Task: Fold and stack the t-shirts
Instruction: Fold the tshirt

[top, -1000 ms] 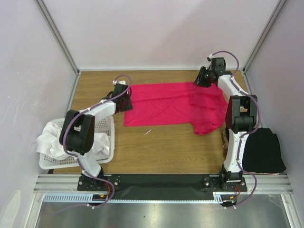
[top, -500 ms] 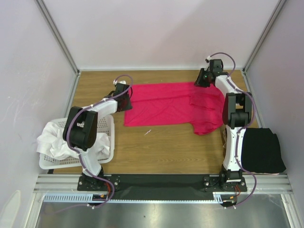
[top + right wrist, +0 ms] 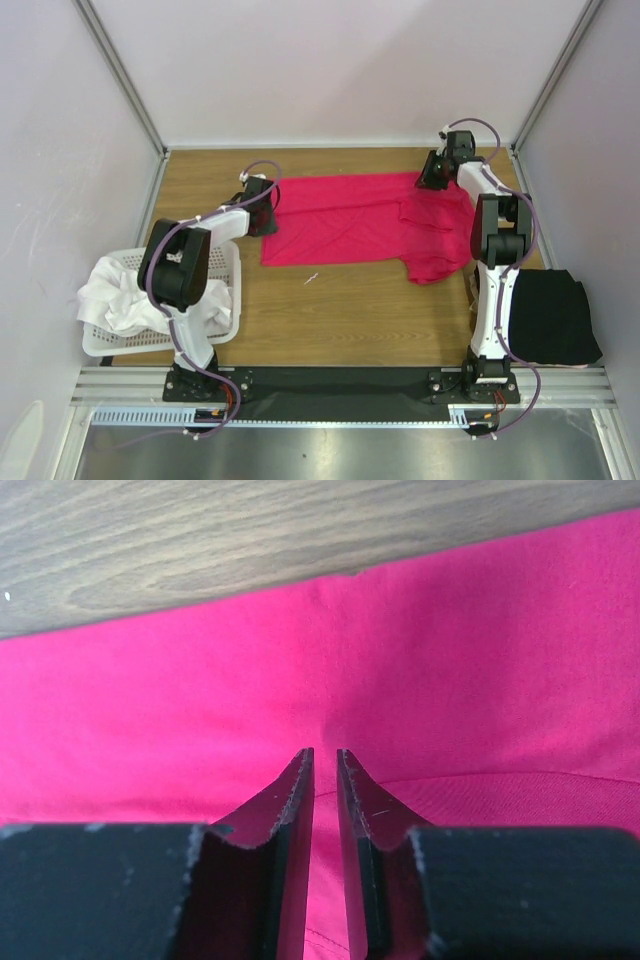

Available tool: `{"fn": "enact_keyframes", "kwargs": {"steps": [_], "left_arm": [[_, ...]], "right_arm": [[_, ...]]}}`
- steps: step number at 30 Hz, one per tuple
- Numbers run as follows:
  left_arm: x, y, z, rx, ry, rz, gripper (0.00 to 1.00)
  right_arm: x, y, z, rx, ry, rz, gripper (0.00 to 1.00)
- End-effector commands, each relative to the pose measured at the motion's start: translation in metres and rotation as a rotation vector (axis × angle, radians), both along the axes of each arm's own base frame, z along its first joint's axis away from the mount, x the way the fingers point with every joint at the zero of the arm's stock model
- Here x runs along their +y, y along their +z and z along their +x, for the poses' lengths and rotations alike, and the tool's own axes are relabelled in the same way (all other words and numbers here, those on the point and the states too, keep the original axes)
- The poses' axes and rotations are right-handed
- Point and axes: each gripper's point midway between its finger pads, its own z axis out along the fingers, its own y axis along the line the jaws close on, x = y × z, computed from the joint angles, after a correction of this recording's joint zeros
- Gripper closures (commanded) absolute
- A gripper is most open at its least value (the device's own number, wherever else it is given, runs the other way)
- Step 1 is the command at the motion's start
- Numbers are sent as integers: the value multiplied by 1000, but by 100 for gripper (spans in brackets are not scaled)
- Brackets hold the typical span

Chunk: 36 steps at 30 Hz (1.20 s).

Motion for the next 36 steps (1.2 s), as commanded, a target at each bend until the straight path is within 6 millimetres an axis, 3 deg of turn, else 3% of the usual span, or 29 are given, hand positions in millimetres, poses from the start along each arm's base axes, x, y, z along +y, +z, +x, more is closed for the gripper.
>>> {"fn": "enact_keyframes", "kwargs": {"steps": [1,8,13,18,22,30,32,36], "left_arm": [[5,15,18,-46,16,13,73],[7,11,16,-35,19,19,85],[7,8,15,-26,15,20,89],[8,8,14,-23,13,28,73],[8,6,15,-18,10,25,71],[7,7,18,-24,2,23,90],[8,8,18,-25,6,27,100],[12,9,18,-27,17,33,100]], "right_arm": [[0,9,7,-41,3,-9,80],[-1,9,7,-42,1,-13,80],[-2,5,5,-31,-2,-14,80],[-3,6,5,-32,-4,-21,80],[-2,7,7,-37,-6,-16,80],[-3,8,7,-39,-9,-18,80],[-3,8,7,-39,-9,-16,80],[-3,7,8,-37,-14,-19,80]]}}
